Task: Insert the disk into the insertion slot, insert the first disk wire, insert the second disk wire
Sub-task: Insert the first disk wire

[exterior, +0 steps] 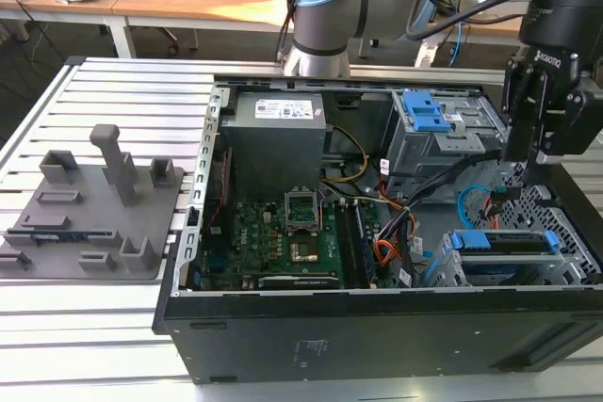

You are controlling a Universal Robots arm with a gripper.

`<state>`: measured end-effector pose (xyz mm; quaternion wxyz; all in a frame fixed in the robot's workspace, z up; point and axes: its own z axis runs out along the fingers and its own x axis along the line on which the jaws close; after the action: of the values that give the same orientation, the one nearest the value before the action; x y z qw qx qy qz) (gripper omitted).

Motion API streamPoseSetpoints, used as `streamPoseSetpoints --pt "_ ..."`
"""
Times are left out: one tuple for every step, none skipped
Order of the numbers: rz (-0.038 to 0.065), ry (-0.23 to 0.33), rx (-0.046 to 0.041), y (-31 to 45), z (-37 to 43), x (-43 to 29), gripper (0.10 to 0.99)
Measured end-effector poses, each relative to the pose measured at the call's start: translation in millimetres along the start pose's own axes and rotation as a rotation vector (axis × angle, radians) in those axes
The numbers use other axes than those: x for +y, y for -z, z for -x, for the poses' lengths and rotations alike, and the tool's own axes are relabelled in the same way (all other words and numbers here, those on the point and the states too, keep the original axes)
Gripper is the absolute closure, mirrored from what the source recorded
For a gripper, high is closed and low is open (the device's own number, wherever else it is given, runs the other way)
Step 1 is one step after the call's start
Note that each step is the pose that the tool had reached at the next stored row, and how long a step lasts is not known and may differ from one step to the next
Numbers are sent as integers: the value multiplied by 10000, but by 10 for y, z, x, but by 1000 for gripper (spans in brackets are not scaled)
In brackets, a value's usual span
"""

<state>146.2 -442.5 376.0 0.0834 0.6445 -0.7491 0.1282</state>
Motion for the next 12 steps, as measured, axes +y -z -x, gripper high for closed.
streamPoseSetpoints --pt "46 -153 13 -13 4 1 553" --pt "73 -242 21 -30 14 4 553" --pt "73 -241 23 -42 28 7 553" --pt "56 -186 17 -55 49 10 553" --pt "15 -57 5 -70 61 12 553" --pt "-68 215 -20 -94 75 16 553" --pt "-124 398 -35 -107 83 17 553" --pt "-182 585 -52 -122 92 19 553" --pt "-232 685 -65 -143 101 25 553" --pt "-255 678 -66 -161 108 33 553" --pt "-274 672 -65 -176 117 39 553" --pt "-299 683 107 -183 142 43 553"
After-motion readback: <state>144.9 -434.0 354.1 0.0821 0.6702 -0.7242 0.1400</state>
